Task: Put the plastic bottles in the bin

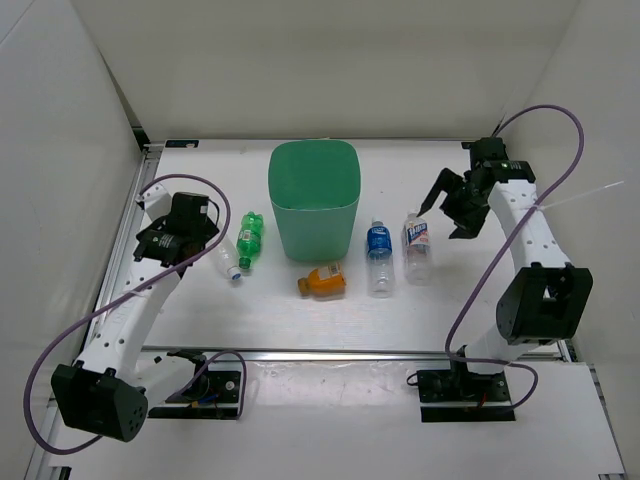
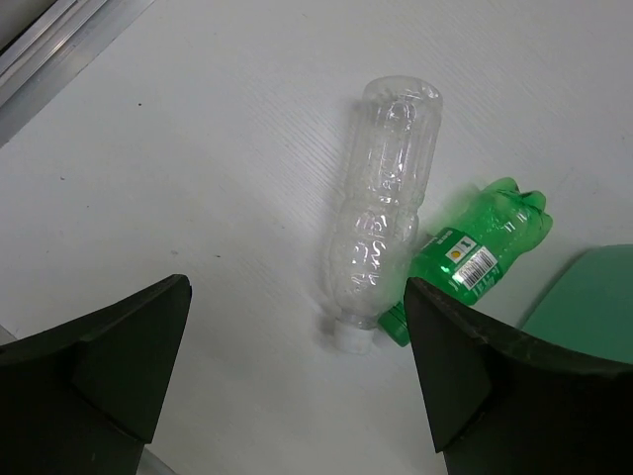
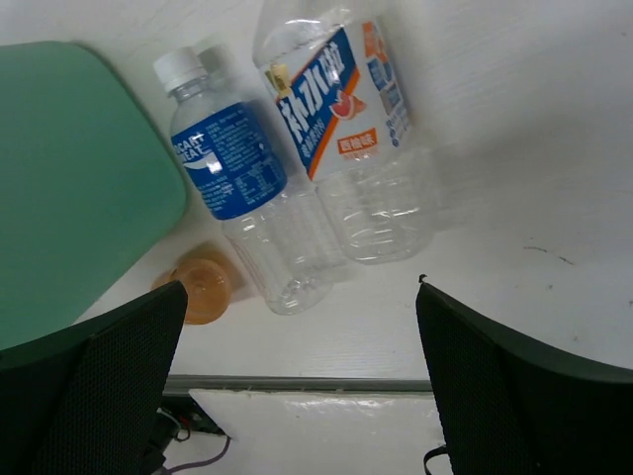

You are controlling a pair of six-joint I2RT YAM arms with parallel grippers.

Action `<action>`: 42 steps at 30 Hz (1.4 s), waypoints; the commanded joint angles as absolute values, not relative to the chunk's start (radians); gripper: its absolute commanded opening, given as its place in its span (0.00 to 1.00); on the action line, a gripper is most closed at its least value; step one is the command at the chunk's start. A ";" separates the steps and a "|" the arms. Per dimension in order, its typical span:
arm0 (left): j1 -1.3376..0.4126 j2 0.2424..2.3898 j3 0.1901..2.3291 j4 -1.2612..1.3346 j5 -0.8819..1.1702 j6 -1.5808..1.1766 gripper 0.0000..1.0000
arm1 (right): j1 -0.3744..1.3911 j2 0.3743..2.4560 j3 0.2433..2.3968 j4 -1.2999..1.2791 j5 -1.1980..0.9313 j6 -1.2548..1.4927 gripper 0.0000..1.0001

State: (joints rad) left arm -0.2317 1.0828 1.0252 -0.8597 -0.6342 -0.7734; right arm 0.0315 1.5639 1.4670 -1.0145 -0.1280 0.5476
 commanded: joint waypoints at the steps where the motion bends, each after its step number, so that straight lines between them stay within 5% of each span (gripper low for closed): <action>1: -0.235 1.065 1.008 -0.833 -0.614 -0.762 1.00 | 0.022 1.609 1.519 -0.973 -0.207 0.525 1.00; 28: -0.235 1.077 0.897 -0.824 -0.670 -0.811 1.00 | 0.112 2.058 1.588 -0.962 -0.048 0.439 1.00; 39: -0.235 1.086 0.896 -0.815 -0.660 -0.811 1.00 | 0.052 2.051 1.699 -1.057 0.049 0.489 0.30; 42: -0.235 1.086 0.887 -0.815 -0.647 -0.811 1.00 | 0.043 1.996 1.929 -1.152 0.075 0.526 0.28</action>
State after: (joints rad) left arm -0.2314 1.0924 0.8917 -0.8291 -0.6571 -0.8055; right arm 0.0578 2.0716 1.7397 -1.0843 0.0147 0.4927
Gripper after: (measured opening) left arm 1.000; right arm 0.630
